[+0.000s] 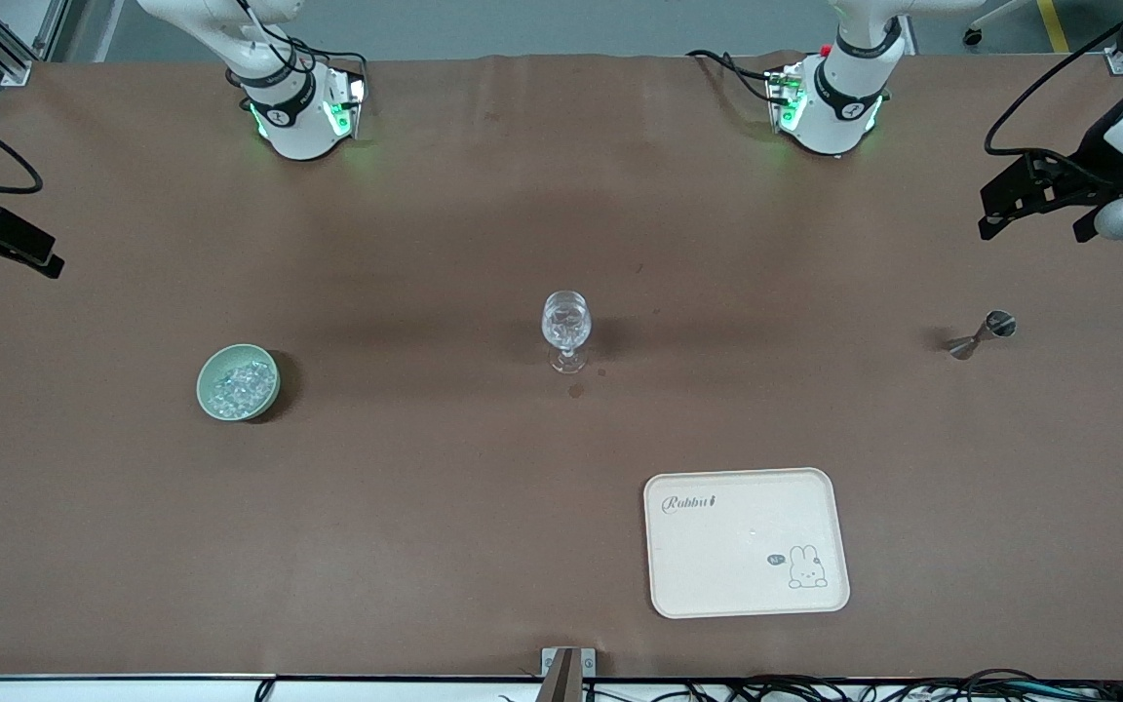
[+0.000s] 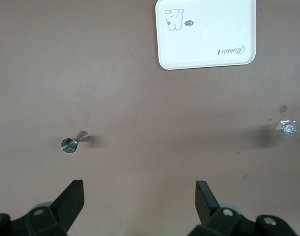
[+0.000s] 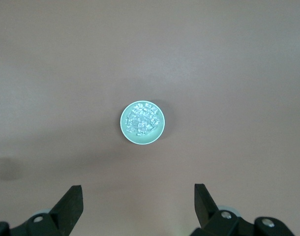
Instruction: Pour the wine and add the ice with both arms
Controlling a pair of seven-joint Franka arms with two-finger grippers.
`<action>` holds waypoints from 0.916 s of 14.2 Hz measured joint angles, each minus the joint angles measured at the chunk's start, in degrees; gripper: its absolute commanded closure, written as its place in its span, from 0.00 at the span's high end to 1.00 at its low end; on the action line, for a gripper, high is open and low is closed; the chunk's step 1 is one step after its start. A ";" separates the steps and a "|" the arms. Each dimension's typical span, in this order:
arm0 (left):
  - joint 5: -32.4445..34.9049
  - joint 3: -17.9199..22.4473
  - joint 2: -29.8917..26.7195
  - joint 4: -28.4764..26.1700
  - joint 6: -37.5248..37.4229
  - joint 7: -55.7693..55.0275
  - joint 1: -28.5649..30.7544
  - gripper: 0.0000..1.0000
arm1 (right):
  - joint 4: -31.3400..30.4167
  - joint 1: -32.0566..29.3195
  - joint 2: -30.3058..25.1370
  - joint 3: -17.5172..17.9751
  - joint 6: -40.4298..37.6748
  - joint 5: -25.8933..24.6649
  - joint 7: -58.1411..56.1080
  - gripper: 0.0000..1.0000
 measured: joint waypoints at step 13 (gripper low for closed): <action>-5.10 8.63 0.86 -0.09 -0.02 -7.99 0.38 1.00 | -0.02 0.01 0.00 0.03 0.00 0.00 -0.03 1.00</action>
